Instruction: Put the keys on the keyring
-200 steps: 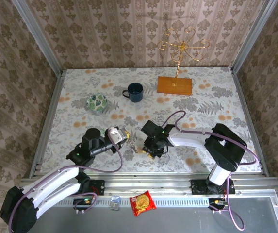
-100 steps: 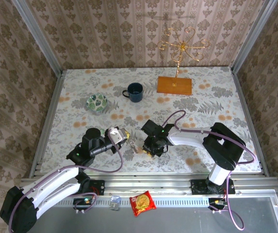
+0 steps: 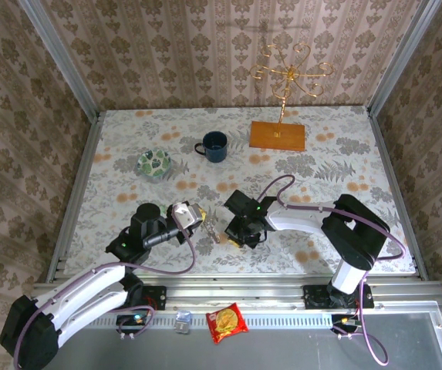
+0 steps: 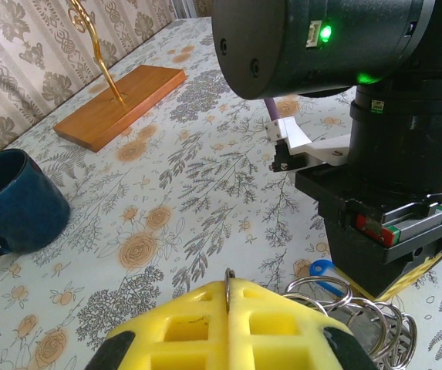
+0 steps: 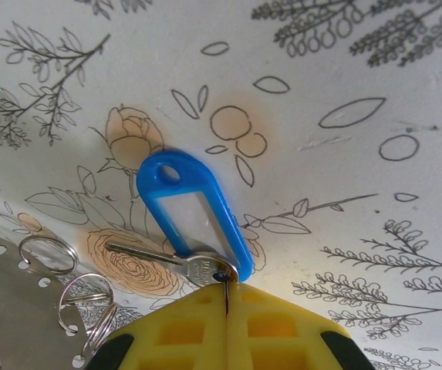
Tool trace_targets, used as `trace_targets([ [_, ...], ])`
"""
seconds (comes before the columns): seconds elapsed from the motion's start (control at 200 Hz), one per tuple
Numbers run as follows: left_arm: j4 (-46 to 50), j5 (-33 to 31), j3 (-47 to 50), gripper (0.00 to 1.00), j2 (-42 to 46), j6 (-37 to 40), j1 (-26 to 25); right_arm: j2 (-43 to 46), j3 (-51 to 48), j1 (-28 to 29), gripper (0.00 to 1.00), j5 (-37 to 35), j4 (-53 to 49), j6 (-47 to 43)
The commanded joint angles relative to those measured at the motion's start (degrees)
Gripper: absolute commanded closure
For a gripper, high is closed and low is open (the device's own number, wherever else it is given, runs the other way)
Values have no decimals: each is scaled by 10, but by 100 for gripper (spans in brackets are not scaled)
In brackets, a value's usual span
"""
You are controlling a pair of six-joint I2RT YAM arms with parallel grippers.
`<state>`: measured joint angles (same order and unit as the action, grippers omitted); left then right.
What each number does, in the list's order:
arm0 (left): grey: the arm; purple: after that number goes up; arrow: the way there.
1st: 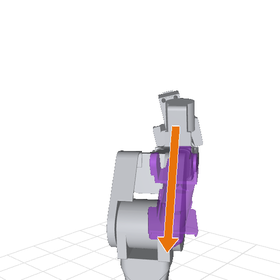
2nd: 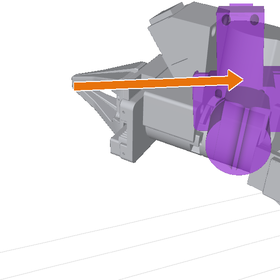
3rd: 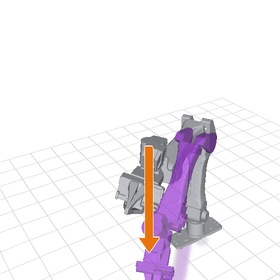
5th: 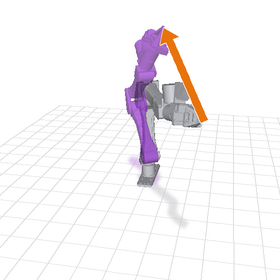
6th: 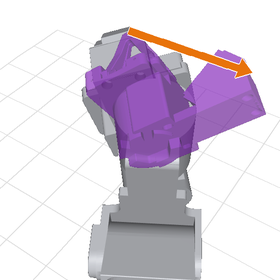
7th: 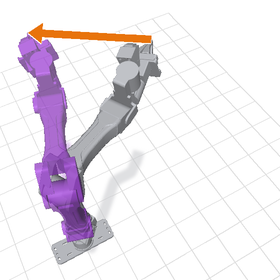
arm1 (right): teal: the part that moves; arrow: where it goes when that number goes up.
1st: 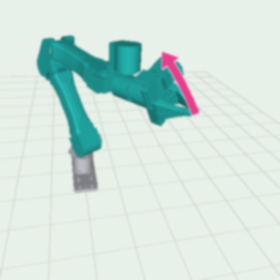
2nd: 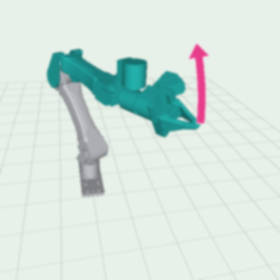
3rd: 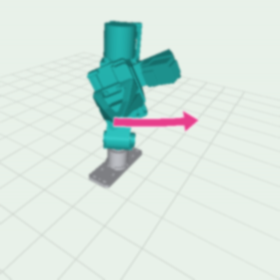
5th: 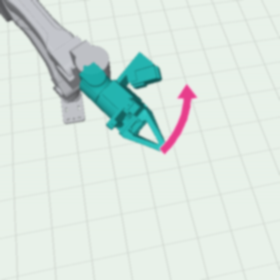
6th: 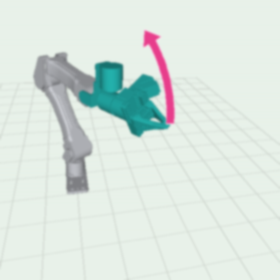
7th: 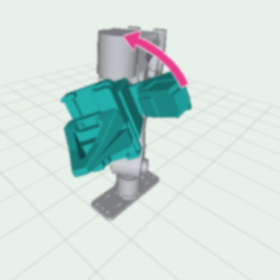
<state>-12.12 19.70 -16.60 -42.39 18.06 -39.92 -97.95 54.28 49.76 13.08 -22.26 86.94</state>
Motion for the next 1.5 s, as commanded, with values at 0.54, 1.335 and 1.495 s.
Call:
trace_targets([
  [0.54,-11,46,-39,100,0,-23,-9,249,-58,-18,100,-128,17,-409],
  [1.335,-20,135,-89,100,-96,-85,-33,285,-40,-59,100,131,80,-860],
  [1.495,-24,137,-90,100,-107,-85,-36,263,-23,-57,100,136,84,-861],
])
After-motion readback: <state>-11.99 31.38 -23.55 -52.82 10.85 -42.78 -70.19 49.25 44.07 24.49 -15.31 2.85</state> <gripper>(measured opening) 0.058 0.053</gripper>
